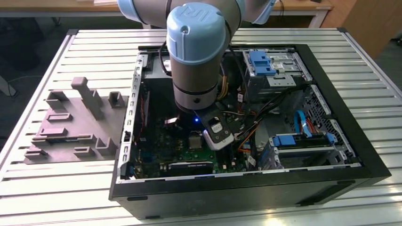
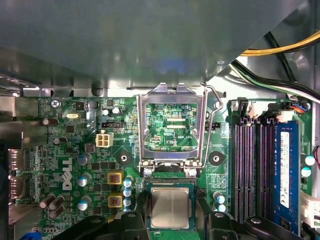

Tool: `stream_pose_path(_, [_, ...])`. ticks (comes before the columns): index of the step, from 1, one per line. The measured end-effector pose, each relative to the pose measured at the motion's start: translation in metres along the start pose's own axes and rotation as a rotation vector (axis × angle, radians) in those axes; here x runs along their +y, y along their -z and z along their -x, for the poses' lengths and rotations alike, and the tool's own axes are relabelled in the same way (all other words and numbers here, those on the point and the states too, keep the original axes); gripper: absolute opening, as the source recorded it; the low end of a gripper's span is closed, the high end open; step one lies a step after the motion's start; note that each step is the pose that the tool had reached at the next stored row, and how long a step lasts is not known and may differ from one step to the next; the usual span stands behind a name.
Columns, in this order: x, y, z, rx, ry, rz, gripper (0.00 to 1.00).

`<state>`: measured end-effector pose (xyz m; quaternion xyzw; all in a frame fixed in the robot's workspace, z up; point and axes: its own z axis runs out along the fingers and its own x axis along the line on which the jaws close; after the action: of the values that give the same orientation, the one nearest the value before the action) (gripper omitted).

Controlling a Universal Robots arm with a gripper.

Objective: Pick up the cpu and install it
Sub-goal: 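Place the cpu into insertion slot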

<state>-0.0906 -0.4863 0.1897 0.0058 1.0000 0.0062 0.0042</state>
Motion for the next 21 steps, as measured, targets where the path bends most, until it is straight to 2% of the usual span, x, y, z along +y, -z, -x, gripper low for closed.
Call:
stream_pose_path(7, [0.0000,-0.0017,0.0004,-0.0002,-0.001,-0.0002,0.47])
stream_pose_path(8, [0.0000,-0.0022,0.0006,-0.0002,-0.001,-0.0001,0.48])
stream_pose_path(9, [0.0000,-0.0024,0.0005,0.0002,-0.001,-0.0002,0.55])
stream_pose_path(15, [0.0000,-0.0036,0.0007,0.0001,-0.001,-0.0002,0.55])
stream_pose_path(21, [0.0000,0.0005,0.0007,0.0004,-0.001,0.0000,0.55])
